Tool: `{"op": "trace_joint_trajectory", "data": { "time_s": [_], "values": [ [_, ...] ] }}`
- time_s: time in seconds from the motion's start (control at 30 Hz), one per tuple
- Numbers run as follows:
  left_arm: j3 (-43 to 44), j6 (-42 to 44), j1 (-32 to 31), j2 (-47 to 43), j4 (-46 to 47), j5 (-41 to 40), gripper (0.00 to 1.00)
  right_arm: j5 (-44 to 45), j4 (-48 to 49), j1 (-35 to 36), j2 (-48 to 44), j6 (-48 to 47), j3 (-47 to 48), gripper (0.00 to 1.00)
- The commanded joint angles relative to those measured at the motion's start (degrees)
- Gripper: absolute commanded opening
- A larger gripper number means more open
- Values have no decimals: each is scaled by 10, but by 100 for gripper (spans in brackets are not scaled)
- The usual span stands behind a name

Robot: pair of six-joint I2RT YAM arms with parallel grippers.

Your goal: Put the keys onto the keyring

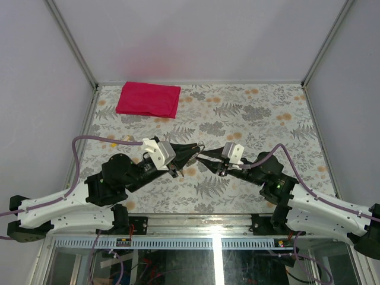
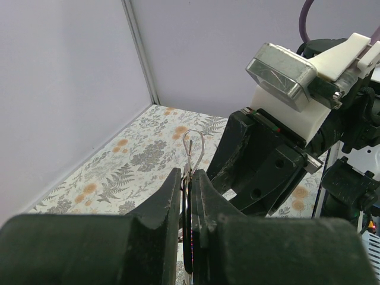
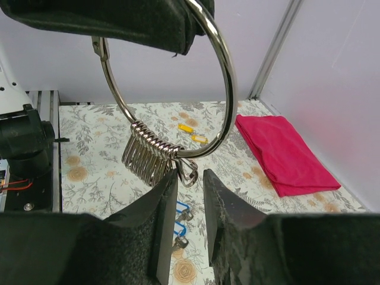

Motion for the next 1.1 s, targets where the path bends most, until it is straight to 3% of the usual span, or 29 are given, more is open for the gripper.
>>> {"op": "trace_joint_trajectory", "data": {
  "time_s": [0.0,0.37,0.53,0.73,0.93,1.07],
  "values": [
    [18,-11,3,-4,39,10,0,17,56,4,2,3,8,31],
    [15,-11,3,-1,45,10,0,33,86,4,1,9,-1,29],
    [17,-12,3,-1,47,9,0,32,93,4,-3,13,-6,41],
    [17,-16,4,1,53,10,0,24,109,4,7,21,-8,42],
    [18,-19,3,3,56,11,0,19,129,4,17,26,-9,35],
    [20,-19,3,2,58,10,0,16,134,4,15,27,-10,20]
  ]
}}
